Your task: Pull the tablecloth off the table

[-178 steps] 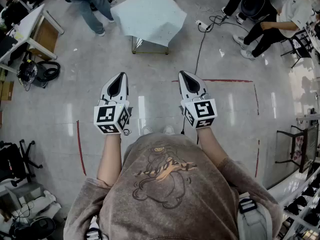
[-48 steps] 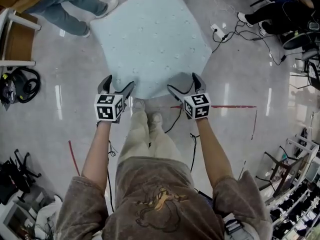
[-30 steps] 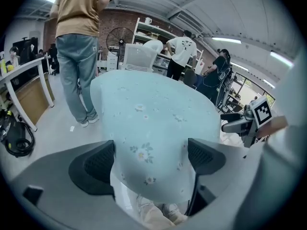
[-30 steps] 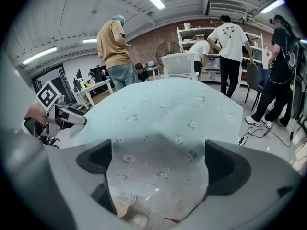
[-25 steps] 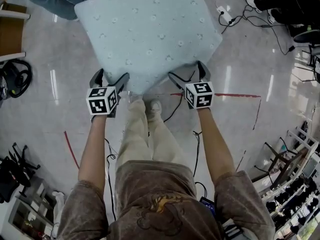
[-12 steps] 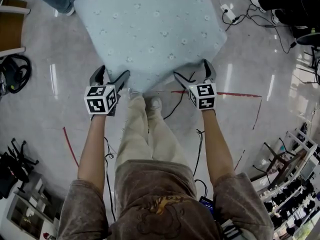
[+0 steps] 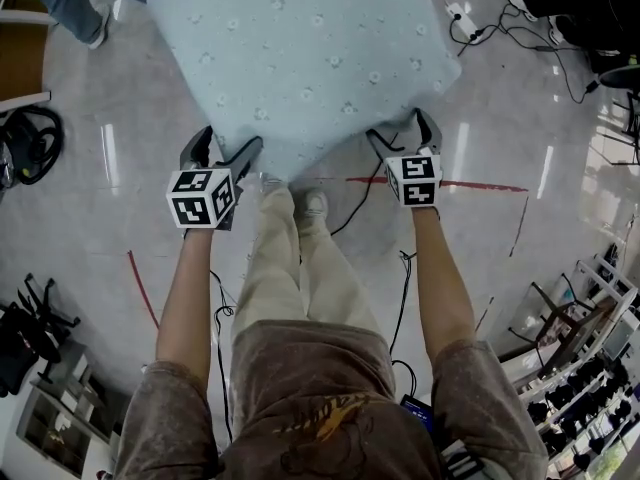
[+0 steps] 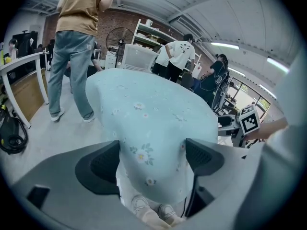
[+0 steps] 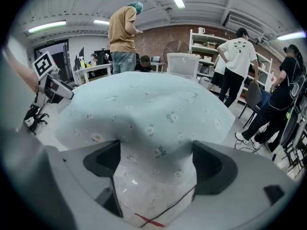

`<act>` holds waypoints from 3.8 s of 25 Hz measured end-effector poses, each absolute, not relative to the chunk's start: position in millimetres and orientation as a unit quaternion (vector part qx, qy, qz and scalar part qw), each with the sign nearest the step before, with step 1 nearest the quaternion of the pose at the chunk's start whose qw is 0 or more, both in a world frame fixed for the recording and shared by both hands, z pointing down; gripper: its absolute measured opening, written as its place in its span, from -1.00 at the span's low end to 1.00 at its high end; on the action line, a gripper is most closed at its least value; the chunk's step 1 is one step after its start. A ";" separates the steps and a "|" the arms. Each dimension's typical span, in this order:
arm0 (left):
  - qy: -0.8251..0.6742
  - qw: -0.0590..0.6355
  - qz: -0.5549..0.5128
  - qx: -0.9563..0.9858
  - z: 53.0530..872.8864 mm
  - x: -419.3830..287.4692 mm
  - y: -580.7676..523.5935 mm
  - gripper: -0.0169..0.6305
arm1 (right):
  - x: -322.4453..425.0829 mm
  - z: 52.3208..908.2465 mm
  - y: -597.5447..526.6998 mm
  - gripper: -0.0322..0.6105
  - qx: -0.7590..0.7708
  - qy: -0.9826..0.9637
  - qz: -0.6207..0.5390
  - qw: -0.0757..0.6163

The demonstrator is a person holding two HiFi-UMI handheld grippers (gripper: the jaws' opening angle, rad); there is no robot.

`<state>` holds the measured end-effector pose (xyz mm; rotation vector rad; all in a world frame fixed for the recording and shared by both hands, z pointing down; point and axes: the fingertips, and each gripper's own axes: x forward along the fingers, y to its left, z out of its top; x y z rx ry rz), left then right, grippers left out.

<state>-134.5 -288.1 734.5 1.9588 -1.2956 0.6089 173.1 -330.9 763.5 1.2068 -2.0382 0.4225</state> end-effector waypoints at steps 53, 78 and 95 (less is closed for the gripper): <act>-0.536 0.296 0.270 0.743 638.9 -139.0 -309.6 -0.71 | 160.0 653.3 -330.4 -0.77 0.516 -0.747 0.130 0.398; -0.541 0.154 0.194 0.804 453.9 -128.8 -355.9 -0.78 | 150.9 479.0 -379.5 -0.83 0.550 -0.794 0.095 0.240; -0.555 0.108 0.145 0.812 370.5 -112.5 -308.6 -0.81 | 159.6 392.9 -346.1 -0.83 0.550 -0.818 0.066 0.158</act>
